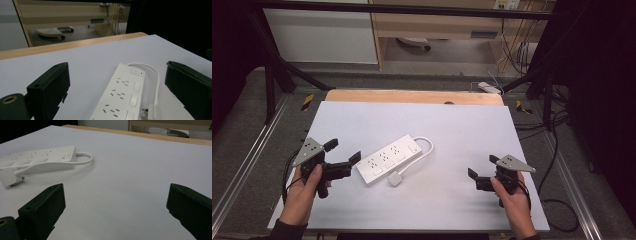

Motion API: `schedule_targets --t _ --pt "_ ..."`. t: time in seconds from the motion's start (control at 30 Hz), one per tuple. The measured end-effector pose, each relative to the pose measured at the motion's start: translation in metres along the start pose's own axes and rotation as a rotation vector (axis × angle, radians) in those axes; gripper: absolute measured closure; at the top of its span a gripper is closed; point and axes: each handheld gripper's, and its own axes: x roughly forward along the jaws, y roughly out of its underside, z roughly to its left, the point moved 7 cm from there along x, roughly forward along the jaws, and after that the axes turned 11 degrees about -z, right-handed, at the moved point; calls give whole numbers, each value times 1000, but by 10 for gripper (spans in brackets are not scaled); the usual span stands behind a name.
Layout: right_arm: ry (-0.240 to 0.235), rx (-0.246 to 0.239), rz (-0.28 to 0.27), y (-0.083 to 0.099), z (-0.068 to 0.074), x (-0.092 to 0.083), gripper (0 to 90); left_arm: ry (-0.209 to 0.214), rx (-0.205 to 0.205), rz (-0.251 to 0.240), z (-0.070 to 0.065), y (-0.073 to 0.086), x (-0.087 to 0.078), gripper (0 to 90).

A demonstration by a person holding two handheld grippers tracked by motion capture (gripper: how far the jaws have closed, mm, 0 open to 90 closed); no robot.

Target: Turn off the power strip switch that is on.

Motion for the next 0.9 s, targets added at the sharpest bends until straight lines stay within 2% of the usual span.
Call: schedule_targets --t 0.33,0.57,0.9 --pt "0 -4 -1 0 0 0 24 -2 5 2 3 3 -13 54" --pt "1 -9 0 0 0 0 24 -18 2 -6 12 3 -25 52" --pt "1 -11 3 0 1 0 25 -39 -2 21 25 21 -43 52"
